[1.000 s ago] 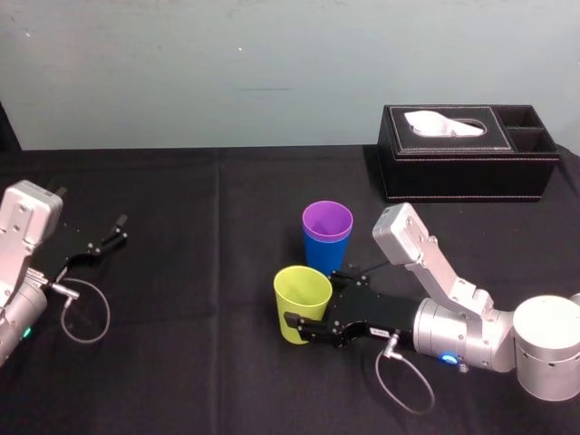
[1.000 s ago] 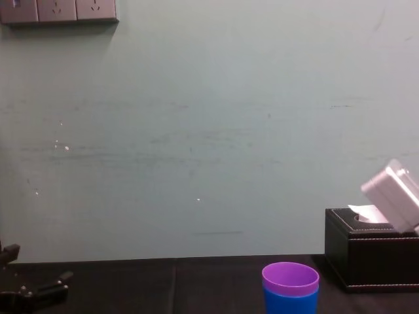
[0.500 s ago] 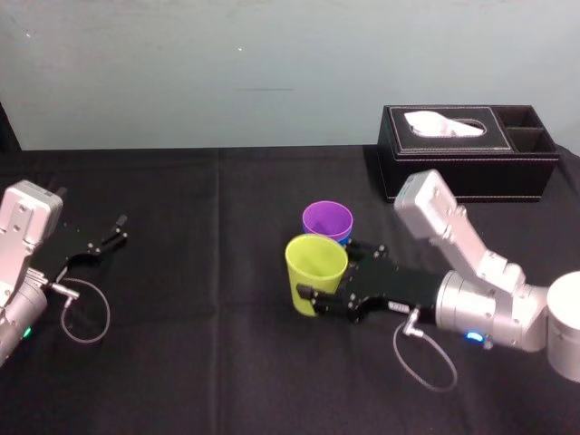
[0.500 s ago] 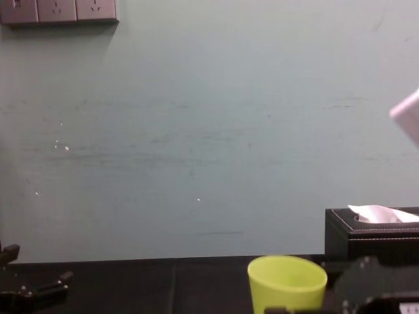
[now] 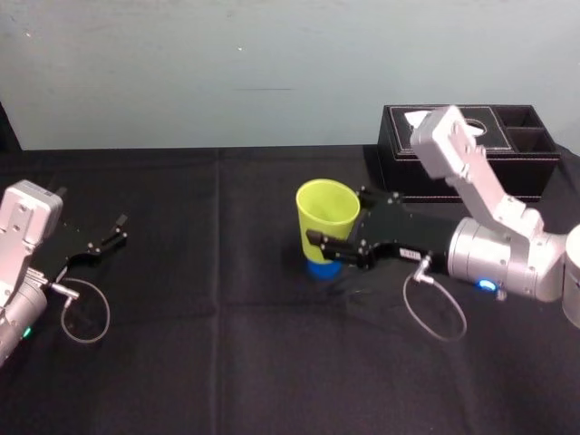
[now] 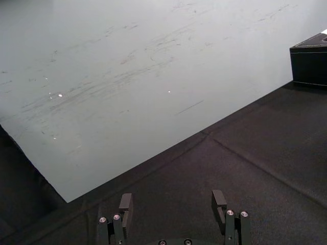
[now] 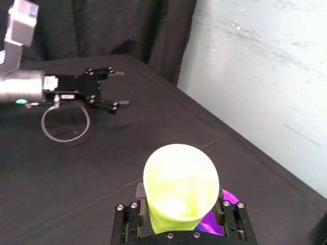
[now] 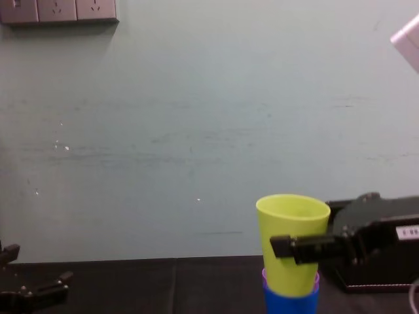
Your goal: Stack the three plastic cups sequentially using one hand.
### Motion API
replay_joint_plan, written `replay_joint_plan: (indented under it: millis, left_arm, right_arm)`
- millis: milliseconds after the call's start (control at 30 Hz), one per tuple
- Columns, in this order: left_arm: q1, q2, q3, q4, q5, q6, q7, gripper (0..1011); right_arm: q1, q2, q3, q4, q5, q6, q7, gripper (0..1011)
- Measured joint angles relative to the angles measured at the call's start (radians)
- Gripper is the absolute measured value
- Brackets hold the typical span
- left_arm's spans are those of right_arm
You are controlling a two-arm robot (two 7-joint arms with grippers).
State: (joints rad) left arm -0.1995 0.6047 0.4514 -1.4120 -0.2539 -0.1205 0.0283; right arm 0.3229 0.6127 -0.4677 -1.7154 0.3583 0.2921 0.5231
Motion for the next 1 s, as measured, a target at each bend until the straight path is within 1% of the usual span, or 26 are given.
replay_joint_plan:
  millis: [67, 300, 400, 700, 1000]
  left_arm:
    - [0.0, 0.0, 0.0, 0.0, 0.0, 0.0, 0.0, 1010]
    - [0.0, 0.0, 0.0, 0.0, 0.0, 0.0, 0.0, 1010]
    - [0.0, 0.0, 0.0, 0.0, 0.0, 0.0, 0.0, 1010]
    - [0.0, 0.0, 0.0, 0.0, 0.0, 0.0, 0.0, 1010]
    - [0.0, 0.0, 0.0, 0.0, 0.0, 0.0, 0.0, 1010]
  right_arm:
    - [0.023, -0.006, 0.003, 0.011, 0.004, 0.016, -0.004, 738]
    - [0.064, -0.024, 0.005, 0.049, 0.018, 0.044, -0.014, 738]
    - [0.083, -0.035, 0.005, 0.075, 0.026, 0.056, -0.02, 738]
    - [0.115, -0.047, -0.004, 0.12, 0.028, 0.062, -0.026, 738]
    - [0.139, -0.063, -0.02, 0.162, 0.016, 0.057, -0.03, 738]
